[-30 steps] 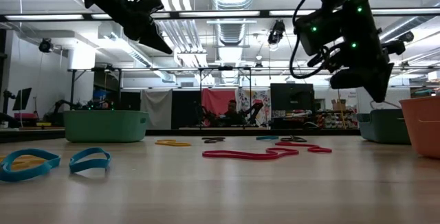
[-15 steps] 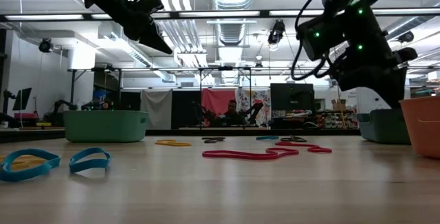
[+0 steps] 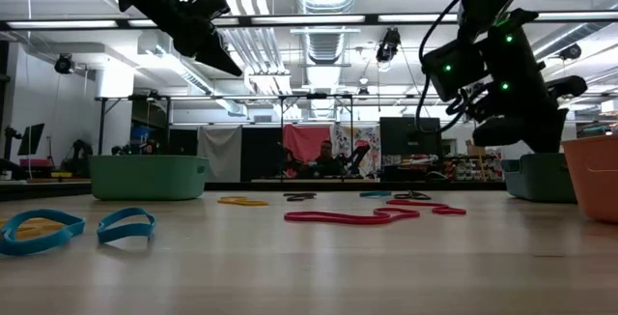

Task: Sort rubber bands into baskets
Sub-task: Put the yellow rubber band into the blue bin, then put the brown rubber band into the green bin

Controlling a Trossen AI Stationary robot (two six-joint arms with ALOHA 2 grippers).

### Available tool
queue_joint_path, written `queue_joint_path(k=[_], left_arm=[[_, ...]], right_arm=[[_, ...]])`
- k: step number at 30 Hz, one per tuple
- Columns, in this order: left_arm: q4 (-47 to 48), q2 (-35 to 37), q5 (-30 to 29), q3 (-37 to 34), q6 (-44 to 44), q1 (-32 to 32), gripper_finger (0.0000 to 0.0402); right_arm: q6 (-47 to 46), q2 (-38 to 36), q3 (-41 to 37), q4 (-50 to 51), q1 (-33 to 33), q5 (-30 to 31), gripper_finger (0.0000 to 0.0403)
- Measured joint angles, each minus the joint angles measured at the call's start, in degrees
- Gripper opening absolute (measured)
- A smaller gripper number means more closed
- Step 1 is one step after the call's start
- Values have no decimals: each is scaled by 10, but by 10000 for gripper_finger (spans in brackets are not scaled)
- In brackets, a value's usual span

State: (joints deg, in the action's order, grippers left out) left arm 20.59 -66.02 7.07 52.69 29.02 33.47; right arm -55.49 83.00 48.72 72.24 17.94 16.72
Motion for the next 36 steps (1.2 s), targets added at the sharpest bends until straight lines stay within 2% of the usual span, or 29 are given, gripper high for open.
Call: queue_joint_path(k=[6,13,23,28,32,36], left_arm=[[0,0,0,0,0,0,36],[0,-9,0,0,-5,0,36],[1,-17,0,0,-12,0,36],[1,-17,0,0,-50,-9,36],[17,-17,0,0,-75,-37,36],[29,-17,0,0,-108,-75,36]], right_arm=[[21,0,0,-43,0,1,9],[20,0,0,-49,0,-2,18],[21,0,0,-48,0,-2,88],[27,0,20,-56,-3,3,116],[81,-1,47,-90,-15,31,127],[169,-2,60,-206,-32,48,130]])
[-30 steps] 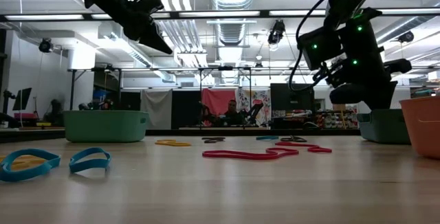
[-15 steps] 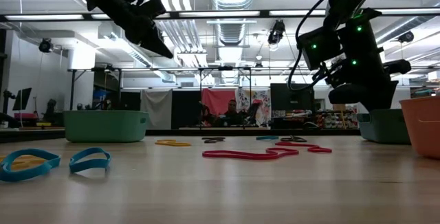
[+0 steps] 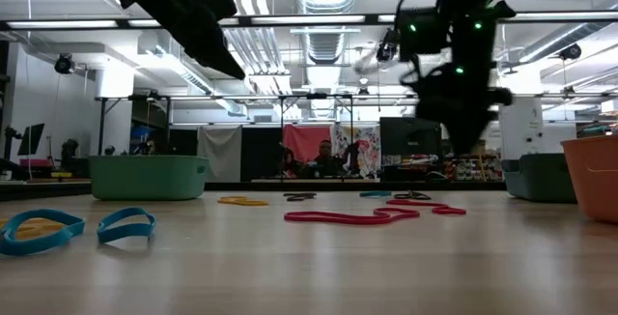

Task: Sort rubber bands into baskets
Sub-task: Put the brown rubber band into the green bin

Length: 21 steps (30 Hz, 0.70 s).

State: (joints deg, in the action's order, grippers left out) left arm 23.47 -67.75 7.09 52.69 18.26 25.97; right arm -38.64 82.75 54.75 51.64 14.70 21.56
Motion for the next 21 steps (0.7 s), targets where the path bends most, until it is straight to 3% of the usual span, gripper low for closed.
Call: queue_joint_path(k=[9,16,21], left_arm=[[30,0,-1,0,-77,-105,36],[33,-3,-7,0,-140,-175,36],[29,-23,-55,0,-179,-210,36]], right_arm=[[180,0,-3,-279,-66,-6,117],[245,0,-2,-353,-117,-8,106],[247,-3,-3,-361,-153,-9,98]])
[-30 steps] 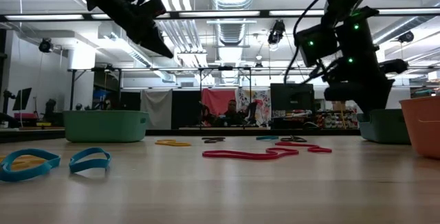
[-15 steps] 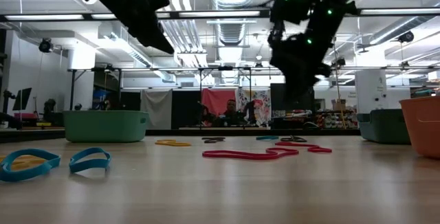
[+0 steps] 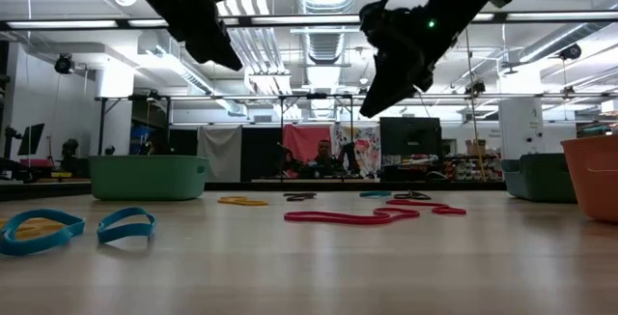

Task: Sort rubber bands into baskets
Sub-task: Put the brown rubber band into the green bin

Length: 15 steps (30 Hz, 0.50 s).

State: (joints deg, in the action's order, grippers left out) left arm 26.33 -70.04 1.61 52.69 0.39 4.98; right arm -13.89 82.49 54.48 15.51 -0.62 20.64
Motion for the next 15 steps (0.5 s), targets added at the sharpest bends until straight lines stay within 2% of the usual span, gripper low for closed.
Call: queue_joint_path(k=[8,15], left_arm=[[-39,-61,-7,0,-30,-34,36],[-56,-96,-38,0,-25,-47,36]], right_arm=[[31,-14,1,-9,-54,0,91],[85,-54,-3,-13,-64,0,91]])
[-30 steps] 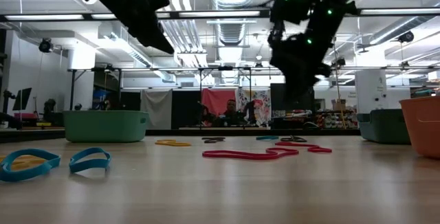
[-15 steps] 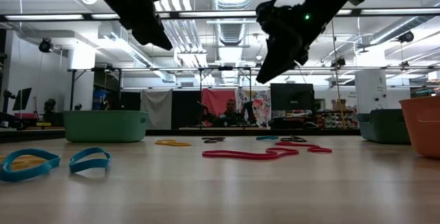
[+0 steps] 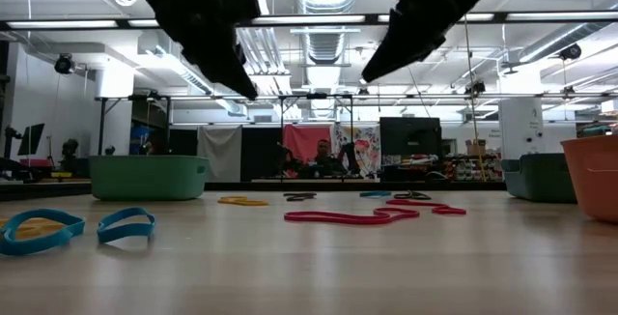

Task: Sort rubber bands into baskets
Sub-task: Put the brown rubber band into the green bin

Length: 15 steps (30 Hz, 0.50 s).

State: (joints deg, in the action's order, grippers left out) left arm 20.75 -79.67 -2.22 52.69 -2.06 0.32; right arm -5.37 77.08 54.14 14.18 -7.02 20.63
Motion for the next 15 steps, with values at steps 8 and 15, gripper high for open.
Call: queue_joint_path(k=[8,15], left_arm=[[-56,-38,-10,0,26,1,36],[-78,-73,-63,0,31,2,36]], right_arm=[[79,-48,-15,-38,10,0,98],[75,-68,-35,-44,9,0,88]])
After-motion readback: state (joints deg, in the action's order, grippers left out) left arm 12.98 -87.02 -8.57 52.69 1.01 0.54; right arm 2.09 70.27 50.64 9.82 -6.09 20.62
